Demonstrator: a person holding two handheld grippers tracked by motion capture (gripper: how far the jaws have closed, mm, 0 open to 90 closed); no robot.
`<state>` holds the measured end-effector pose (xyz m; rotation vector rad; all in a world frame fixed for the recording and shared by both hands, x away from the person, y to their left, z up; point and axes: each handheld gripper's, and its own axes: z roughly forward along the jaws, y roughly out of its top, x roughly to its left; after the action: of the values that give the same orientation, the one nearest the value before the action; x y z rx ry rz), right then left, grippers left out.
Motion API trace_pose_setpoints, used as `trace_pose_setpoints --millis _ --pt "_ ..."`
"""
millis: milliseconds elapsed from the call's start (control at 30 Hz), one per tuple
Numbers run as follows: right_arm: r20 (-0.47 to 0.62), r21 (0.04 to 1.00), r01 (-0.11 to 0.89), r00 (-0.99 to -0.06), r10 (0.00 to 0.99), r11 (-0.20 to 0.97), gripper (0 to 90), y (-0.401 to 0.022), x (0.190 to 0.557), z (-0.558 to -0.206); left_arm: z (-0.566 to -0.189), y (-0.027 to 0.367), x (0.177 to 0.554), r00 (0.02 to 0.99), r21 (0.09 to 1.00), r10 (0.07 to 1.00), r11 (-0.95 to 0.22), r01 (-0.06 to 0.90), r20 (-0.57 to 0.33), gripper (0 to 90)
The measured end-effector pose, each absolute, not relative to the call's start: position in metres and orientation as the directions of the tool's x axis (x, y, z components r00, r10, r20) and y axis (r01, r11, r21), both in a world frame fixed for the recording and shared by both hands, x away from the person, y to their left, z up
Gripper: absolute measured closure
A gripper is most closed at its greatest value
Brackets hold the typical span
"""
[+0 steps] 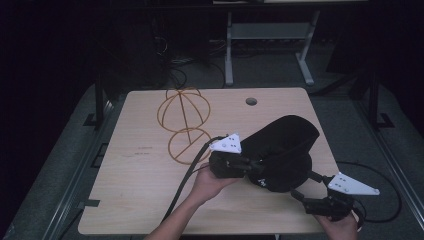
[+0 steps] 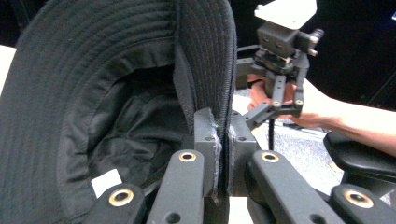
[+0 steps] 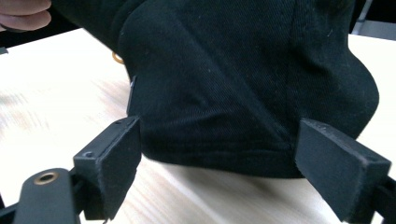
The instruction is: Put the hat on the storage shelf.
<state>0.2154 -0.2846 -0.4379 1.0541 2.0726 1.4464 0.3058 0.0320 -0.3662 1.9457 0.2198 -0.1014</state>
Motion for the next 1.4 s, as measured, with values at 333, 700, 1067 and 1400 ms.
trace_pose_setpoints --millis 333,700,1067,1400 --pt "0.089 0.920 0.336 -0.679 0.729 0.201 48.3 -0.279 0.229 -0.441 -0.368 0.026 0.305 0.980 0.905 0.081 -0.377 0.198 -0.181 85.7" --pt "0.099 0.923 0.328 -0.705 0.702 0.200 80.9 -0.278 0.234 -0.446 -0.371 0.023 0.305 0.980 0.900 0.082 -0.388 0.199 -0.182 85.6" --pt "0.092 0.921 0.321 -0.727 0.681 0.218 89.0 -0.280 0.229 -0.441 -0.371 0.026 0.304 0.982 0.882 0.114 -0.432 0.188 -0.153 67.0" --pt "0.067 0.929 0.296 -0.725 0.685 0.222 89.3 -0.287 0.225 -0.426 -0.365 0.048 0.298 0.973 0.872 0.212 -0.455 0.179 -0.089 40.3"
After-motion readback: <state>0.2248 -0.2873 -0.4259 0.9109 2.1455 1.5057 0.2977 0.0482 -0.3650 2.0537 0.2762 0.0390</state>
